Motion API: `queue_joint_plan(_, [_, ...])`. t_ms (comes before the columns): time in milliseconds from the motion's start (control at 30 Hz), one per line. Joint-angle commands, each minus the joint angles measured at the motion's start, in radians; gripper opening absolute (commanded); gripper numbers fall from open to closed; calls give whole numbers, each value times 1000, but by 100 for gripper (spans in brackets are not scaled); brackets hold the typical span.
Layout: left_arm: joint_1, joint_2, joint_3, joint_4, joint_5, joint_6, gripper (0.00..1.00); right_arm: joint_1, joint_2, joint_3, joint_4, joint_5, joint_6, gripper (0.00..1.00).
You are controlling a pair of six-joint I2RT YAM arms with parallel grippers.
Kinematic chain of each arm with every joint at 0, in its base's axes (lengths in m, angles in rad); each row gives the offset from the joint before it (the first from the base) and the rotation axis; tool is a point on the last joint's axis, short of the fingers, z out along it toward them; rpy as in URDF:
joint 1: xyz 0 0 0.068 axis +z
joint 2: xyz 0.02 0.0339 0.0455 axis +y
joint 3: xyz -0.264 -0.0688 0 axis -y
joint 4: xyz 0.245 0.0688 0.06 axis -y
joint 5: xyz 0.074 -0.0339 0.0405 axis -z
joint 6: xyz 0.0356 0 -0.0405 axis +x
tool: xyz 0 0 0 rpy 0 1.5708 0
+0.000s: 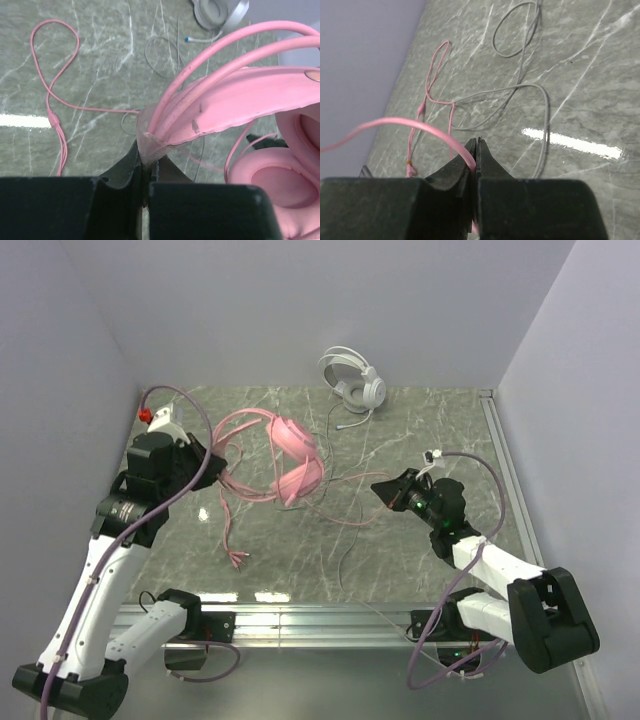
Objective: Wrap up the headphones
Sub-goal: Wrap the headphone cable with the right arm
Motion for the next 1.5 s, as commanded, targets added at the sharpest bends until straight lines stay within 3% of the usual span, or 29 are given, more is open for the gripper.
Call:
queue_joint_plan(0, [0, 19, 104, 102, -34, -115, 0, -5, -23, 0, 21, 45, 2, 0])
queue_joint_plan(300, [0, 68, 161, 166, 228, -187, 0, 10, 130, 0, 145, -13, 41, 0])
queue_joint_plan(667, [0, 50, 254, 180, 554, -226, 0, 17, 220, 29, 139, -13, 24, 0])
queue_joint_plan(933, [0, 10, 167, 282, 851, -237, 0, 18, 262, 54, 175, -59, 44, 0])
queue_joint_plan(1167, [-32, -19, 87, 232, 805, -108, 0, 11, 175, 196, -41, -7, -48, 0])
queue_joint_plan(1333, [-141, -1, 51, 191, 747, -30, 0, -22, 147, 403, -245, -12, -113, 0])
queue_joint_plan(1467, [-270, 31, 37, 127, 537, 79, 0, -32, 148, 609, -413, -26, -163, 0])
